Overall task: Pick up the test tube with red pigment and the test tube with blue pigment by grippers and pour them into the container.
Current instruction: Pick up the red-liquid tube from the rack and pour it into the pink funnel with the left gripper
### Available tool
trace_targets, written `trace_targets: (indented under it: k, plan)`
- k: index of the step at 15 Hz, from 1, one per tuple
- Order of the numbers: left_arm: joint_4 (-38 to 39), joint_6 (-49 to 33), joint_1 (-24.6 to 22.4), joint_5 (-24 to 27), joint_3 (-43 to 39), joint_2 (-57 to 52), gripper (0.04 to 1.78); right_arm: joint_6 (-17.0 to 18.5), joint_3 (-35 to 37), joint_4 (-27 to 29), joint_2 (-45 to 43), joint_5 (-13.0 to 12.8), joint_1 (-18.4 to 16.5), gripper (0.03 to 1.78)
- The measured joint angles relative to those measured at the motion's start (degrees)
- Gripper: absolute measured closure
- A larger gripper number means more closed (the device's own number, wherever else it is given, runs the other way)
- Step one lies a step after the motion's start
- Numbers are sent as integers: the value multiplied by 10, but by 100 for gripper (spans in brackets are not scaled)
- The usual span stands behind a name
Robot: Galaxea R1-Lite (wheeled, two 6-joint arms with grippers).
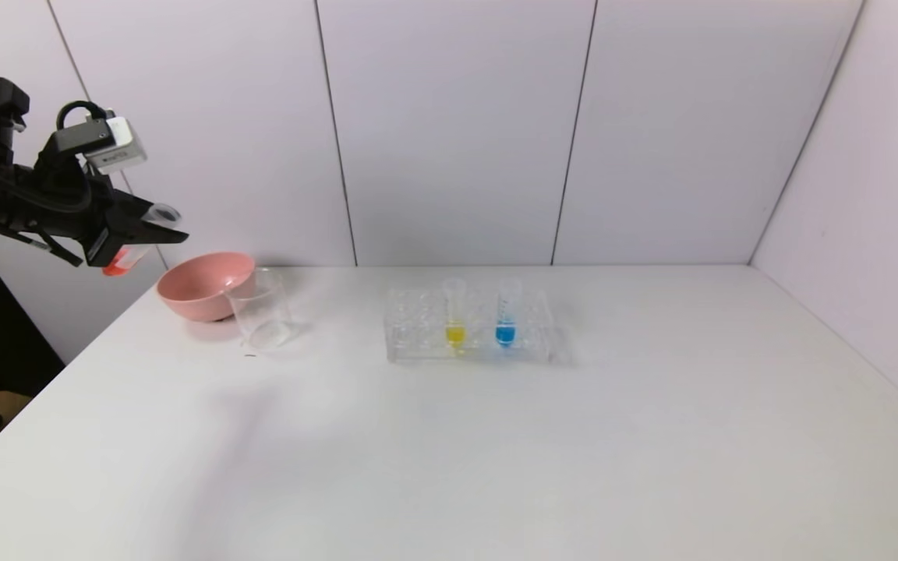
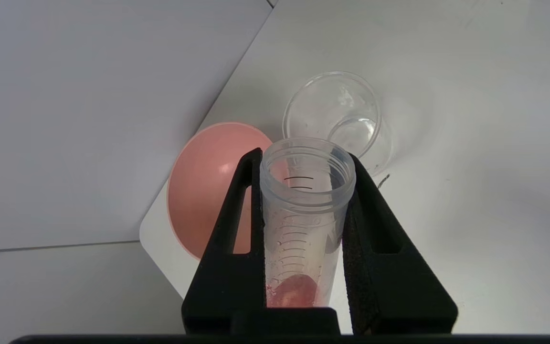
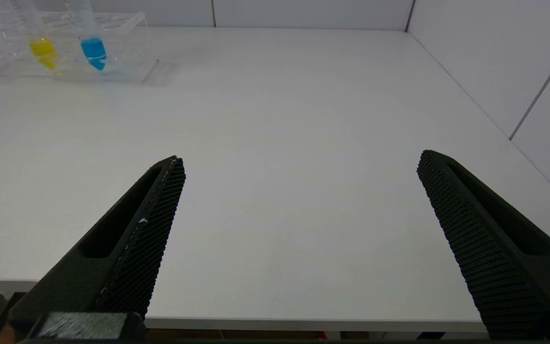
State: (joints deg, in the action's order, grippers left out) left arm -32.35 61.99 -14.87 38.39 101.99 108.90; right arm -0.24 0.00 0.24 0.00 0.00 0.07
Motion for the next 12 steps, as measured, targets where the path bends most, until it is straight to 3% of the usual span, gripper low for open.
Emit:
trace_targets:
  k: [12]
  plan:
    - [-54,4,25,-49,74,57,135,0,0,0,0,0,0,4]
